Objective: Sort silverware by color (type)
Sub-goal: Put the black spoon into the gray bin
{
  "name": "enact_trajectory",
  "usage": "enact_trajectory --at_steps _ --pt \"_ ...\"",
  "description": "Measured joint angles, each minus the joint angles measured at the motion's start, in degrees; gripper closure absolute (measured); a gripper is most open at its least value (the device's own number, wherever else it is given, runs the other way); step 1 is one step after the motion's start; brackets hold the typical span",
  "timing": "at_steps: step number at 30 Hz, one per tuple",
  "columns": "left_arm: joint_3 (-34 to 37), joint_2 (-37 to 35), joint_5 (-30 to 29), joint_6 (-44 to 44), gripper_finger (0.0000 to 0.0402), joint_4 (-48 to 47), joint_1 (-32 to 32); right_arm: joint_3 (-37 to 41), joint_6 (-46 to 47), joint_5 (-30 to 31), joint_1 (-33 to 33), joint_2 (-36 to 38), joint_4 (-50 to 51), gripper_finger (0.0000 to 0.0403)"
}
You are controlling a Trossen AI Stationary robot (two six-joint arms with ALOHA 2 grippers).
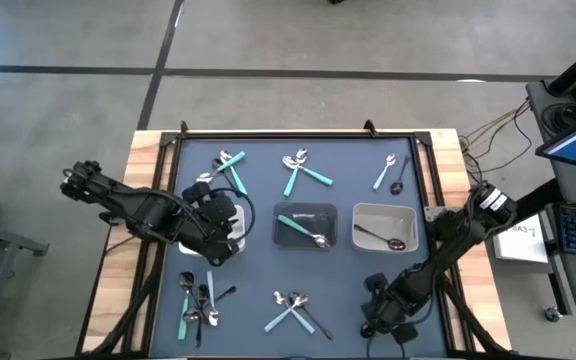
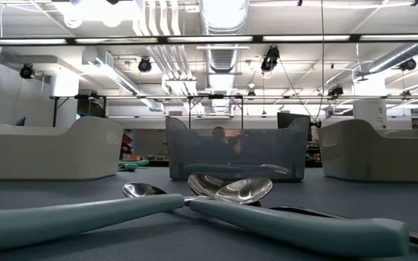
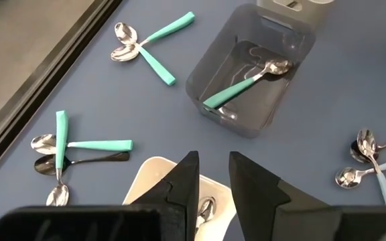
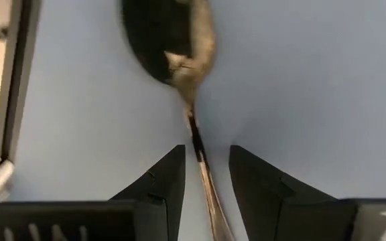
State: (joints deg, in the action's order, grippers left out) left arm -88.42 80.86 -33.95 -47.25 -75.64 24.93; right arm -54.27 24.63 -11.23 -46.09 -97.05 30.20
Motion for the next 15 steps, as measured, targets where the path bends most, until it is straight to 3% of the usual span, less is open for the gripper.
enact_trajectory --at_steps 7,15 --pt "0.04 0.02 -0.05 -2.29 0.0336 0.00 0.00 -2.62 -5.17 8.04 -2.25 -5.17 3.55 0.0304" --pt "0.04 0.02 -0.79 -5.24 0.0336 0.00 -0.01 -3.58 -5.10 9.32 -2.14 -7.73 4.17 0.0378"
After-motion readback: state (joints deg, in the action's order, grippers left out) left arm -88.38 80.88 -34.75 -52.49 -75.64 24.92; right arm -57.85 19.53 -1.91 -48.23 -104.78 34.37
